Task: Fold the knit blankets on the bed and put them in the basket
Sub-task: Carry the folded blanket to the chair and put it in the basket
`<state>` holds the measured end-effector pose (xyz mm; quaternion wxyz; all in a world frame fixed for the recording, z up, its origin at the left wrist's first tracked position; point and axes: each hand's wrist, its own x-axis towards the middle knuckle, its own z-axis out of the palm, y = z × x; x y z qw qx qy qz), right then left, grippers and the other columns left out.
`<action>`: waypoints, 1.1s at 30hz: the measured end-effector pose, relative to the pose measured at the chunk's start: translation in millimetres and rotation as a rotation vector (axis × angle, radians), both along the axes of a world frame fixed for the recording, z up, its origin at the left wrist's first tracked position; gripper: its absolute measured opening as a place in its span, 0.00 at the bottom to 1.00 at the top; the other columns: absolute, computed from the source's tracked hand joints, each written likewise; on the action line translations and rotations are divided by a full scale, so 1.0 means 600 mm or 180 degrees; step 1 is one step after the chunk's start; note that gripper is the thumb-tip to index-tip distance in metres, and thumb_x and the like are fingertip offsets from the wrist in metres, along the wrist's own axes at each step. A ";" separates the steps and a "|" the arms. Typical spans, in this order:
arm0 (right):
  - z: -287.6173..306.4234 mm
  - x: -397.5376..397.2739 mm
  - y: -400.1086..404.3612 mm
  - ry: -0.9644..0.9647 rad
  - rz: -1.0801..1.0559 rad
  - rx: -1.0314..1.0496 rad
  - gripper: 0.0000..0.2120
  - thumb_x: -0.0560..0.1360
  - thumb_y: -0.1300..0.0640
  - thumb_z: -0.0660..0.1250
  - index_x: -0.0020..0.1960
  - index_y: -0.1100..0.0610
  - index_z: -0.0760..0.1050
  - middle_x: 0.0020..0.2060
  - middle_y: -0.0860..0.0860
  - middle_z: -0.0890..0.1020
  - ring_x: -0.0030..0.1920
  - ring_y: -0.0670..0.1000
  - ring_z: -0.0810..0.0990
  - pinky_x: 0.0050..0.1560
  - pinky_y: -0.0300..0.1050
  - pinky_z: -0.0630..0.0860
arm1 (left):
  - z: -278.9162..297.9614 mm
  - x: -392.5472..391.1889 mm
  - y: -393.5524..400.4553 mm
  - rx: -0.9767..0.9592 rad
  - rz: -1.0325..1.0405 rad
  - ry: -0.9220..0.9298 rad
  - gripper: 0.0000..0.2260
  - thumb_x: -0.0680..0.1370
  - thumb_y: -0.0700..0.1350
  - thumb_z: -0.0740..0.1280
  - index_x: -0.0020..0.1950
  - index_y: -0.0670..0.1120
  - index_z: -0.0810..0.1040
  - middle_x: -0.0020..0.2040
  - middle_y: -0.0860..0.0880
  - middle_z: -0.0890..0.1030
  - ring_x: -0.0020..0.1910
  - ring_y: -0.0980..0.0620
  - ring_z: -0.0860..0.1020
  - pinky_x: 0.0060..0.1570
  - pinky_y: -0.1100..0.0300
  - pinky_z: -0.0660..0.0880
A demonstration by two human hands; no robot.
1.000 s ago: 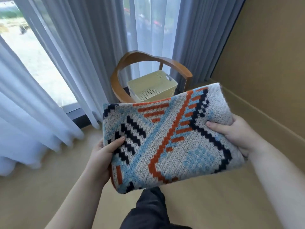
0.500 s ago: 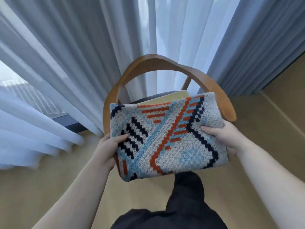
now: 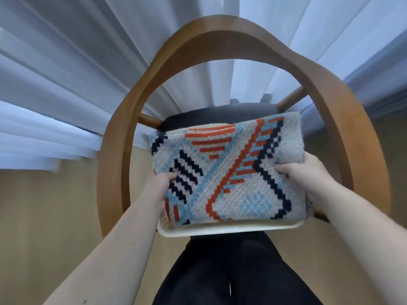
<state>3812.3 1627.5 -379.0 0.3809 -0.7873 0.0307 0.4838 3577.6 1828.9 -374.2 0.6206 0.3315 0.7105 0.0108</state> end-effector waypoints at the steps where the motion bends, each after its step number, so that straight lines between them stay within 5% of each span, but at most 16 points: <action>1: -0.002 -0.001 0.005 0.0052 0.0122 -0.0078 0.14 0.73 0.60 0.72 0.57 0.50 0.77 0.50 0.49 0.84 0.50 0.55 0.83 0.50 0.53 0.80 | -0.012 -0.001 0.003 -0.0029 -0.0050 0.0117 0.21 0.77 0.34 0.66 0.69 0.44 0.68 0.56 0.40 0.82 0.52 0.40 0.81 0.49 0.44 0.79; 4: -0.013 -0.020 0.011 0.0299 0.0578 -0.0421 0.11 0.75 0.60 0.70 0.56 0.52 0.76 0.49 0.51 0.84 0.49 0.56 0.83 0.44 0.52 0.81 | -0.031 -0.007 0.006 -0.0110 -0.0385 0.0474 0.21 0.76 0.35 0.66 0.68 0.45 0.69 0.58 0.41 0.81 0.55 0.40 0.80 0.58 0.40 0.76; 7: -0.022 -0.040 0.015 0.0456 0.0670 -0.0716 0.08 0.76 0.61 0.67 0.53 0.53 0.75 0.49 0.56 0.84 0.51 0.61 0.83 0.51 0.61 0.81 | -0.037 -0.012 0.004 -0.0175 -0.0802 0.0747 0.10 0.78 0.37 0.66 0.58 0.47 0.72 0.52 0.44 0.81 0.51 0.42 0.79 0.55 0.44 0.76; 10: -0.032 -0.049 0.023 0.0226 0.0423 -0.0683 0.07 0.77 0.62 0.64 0.53 0.51 0.73 0.50 0.52 0.82 0.47 0.54 0.81 0.39 0.47 0.77 | -0.041 -0.007 -0.003 0.0150 -0.1255 0.0928 0.13 0.78 0.43 0.69 0.62 0.47 0.74 0.51 0.49 0.81 0.52 0.45 0.80 0.55 0.48 0.78; 13: -0.048 -0.079 0.022 -0.0580 0.0418 -0.0812 0.25 0.76 0.60 0.65 0.71 0.53 0.63 0.64 0.53 0.76 0.61 0.55 0.77 0.57 0.55 0.79 | -0.024 0.004 -0.036 0.1626 -0.2059 0.1217 0.22 0.78 0.47 0.69 0.70 0.50 0.66 0.61 0.52 0.74 0.62 0.53 0.74 0.54 0.59 0.73; 15: -0.054 -0.110 0.017 -0.1487 0.0884 -0.0629 0.36 0.76 0.58 0.66 0.79 0.54 0.52 0.76 0.54 0.62 0.75 0.55 0.63 0.73 0.52 0.63 | -0.019 0.009 -0.069 0.3041 -0.2647 0.1040 0.27 0.78 0.46 0.68 0.75 0.46 0.61 0.73 0.46 0.67 0.72 0.50 0.66 0.69 0.58 0.66; 17: -0.069 -0.136 0.022 -0.2247 0.1721 -0.0397 0.40 0.77 0.51 0.66 0.80 0.56 0.47 0.80 0.55 0.53 0.79 0.54 0.49 0.77 0.52 0.50 | -0.049 0.009 -0.081 0.3534 -0.3444 0.0811 0.27 0.78 0.51 0.65 0.75 0.44 0.64 0.76 0.42 0.66 0.77 0.45 0.61 0.77 0.50 0.56; 20: -0.125 -0.132 0.048 -0.2705 0.3061 -0.0776 0.48 0.74 0.32 0.59 0.80 0.52 0.36 0.80 0.56 0.40 0.79 0.57 0.36 0.75 0.58 0.30 | -0.129 0.008 -0.045 0.2913 -0.4557 0.1122 0.33 0.78 0.62 0.60 0.79 0.48 0.59 0.79 0.44 0.62 0.79 0.45 0.56 0.78 0.49 0.45; 22: -0.166 -0.108 0.066 -0.2861 0.3336 -0.1132 0.52 0.71 0.25 0.55 0.80 0.51 0.35 0.79 0.58 0.37 0.78 0.58 0.33 0.70 0.57 0.22 | -0.177 0.006 -0.009 0.2544 -0.4840 0.1405 0.39 0.77 0.67 0.58 0.81 0.49 0.51 0.81 0.44 0.57 0.79 0.44 0.55 0.78 0.50 0.45; 26: -0.205 -0.070 0.066 -0.2864 0.3436 -0.1366 0.57 0.64 0.19 0.53 0.81 0.53 0.43 0.79 0.62 0.46 0.79 0.61 0.41 0.74 0.57 0.31 | -0.220 0.012 0.003 0.2392 -0.4778 0.1405 0.42 0.76 0.71 0.54 0.82 0.50 0.46 0.81 0.44 0.54 0.78 0.43 0.55 0.77 0.45 0.52; 33: -0.219 -0.068 0.059 -0.2500 0.3073 -0.1095 0.57 0.62 0.18 0.52 0.80 0.47 0.41 0.80 0.57 0.41 0.79 0.57 0.39 0.74 0.51 0.31 | -0.248 0.000 -0.013 0.2668 -0.4934 0.1632 0.40 0.76 0.72 0.45 0.81 0.50 0.42 0.81 0.44 0.44 0.80 0.43 0.44 0.76 0.46 0.38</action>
